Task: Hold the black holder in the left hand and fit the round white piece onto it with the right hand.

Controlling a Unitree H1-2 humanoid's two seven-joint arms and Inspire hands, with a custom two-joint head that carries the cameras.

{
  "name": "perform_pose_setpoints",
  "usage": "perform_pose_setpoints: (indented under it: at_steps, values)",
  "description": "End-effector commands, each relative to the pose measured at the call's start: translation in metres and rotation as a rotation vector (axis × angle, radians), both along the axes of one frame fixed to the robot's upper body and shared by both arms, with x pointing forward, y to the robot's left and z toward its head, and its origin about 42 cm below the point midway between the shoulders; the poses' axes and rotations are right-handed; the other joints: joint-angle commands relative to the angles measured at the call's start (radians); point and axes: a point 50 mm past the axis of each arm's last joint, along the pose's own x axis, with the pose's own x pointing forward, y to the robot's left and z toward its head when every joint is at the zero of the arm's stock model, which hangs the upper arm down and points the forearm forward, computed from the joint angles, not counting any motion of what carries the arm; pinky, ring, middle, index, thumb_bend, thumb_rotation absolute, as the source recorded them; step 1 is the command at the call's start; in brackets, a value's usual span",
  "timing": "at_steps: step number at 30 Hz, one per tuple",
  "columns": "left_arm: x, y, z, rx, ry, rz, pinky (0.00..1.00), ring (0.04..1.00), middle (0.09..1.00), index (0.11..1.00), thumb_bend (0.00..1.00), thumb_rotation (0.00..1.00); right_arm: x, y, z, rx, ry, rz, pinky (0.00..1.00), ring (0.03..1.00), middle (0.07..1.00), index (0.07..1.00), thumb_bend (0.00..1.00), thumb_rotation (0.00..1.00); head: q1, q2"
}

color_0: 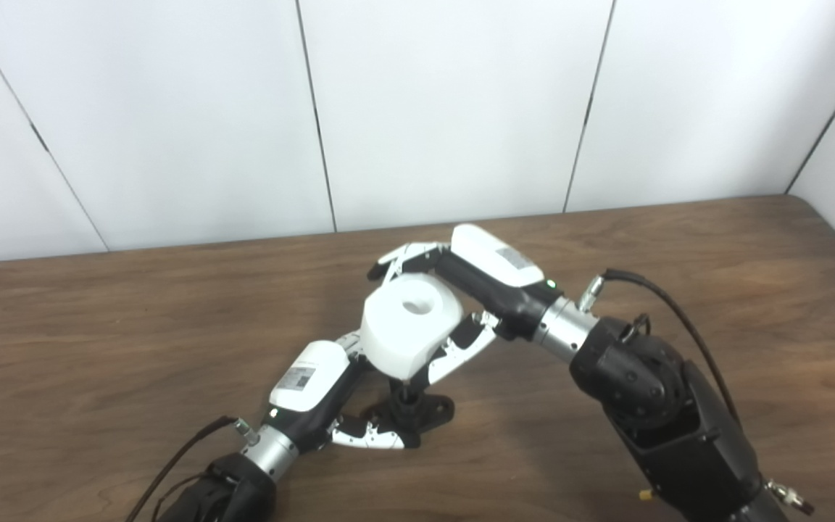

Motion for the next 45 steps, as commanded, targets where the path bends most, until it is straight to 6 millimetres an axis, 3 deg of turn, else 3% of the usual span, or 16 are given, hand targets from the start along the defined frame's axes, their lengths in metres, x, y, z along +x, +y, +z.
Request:
perform_pose_setpoints:
  at_steps: [1, 11, 45]
  values:
    - [-0.02, 0.001, -0.039, 0.151, 0.157, -0.028, 0.9, 0.947, 0.878, 0.478, 0.52, 0.06, 0.0, -0.001, 0.025, 0.029, -0.081, 0.018, 0.61, 0.726, 0.748, 0.479, 0.52, 0.13, 0.0, 0.002]
    - [-0.019, 0.0, -0.04, 0.14, 0.143, -0.026, 0.88, 0.94, 0.868, 0.478, 0.52, 0.06, 0.002, -0.006, 0.024, -0.025, -0.064, 0.026, 0.6, 0.717, 0.737, 0.479, 0.52, 0.13, 0.007, 0.007]
    - [-0.023, -0.002, -0.035, 0.134, 0.151, -0.031, 0.89, 0.951, 0.879, 0.479, 0.52, 0.06, 0.027, 0.002, -0.031, -0.197, 0.048, 0.084, 0.58, 0.719, 0.751, 0.479, 0.52, 0.14, 0.023, 0.025]
